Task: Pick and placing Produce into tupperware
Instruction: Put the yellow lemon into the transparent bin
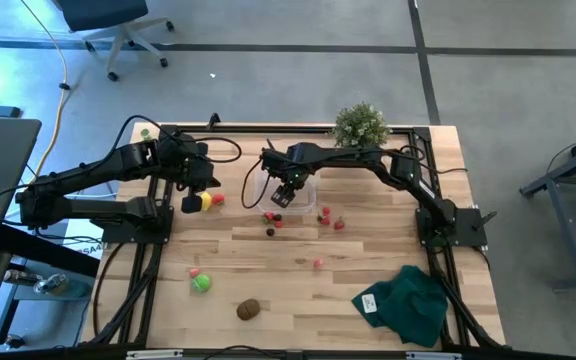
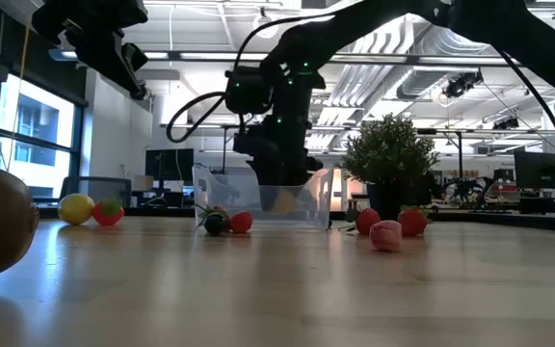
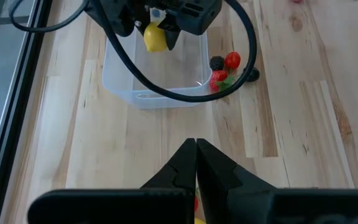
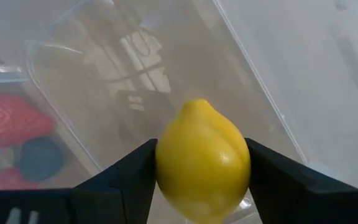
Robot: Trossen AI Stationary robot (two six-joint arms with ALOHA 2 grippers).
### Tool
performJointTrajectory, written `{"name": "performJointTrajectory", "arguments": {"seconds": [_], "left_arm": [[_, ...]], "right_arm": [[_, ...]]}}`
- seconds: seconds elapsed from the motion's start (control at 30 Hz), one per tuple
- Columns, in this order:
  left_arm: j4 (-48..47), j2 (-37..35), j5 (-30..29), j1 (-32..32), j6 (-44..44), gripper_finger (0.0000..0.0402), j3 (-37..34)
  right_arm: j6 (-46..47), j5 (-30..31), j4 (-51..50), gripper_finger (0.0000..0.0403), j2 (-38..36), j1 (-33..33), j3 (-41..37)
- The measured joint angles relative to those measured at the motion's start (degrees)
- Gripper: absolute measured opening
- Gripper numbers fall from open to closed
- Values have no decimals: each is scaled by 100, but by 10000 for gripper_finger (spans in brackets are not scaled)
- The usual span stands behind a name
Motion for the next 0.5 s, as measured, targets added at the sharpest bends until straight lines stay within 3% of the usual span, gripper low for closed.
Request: {"name": "performJointTrajectory", "arguments": {"seconds": [0.5], "left_arm": [[0,0,0,-1,0,3,0]], "right_arm": [[39,-26,19,227,-26,-19,-3]]}}
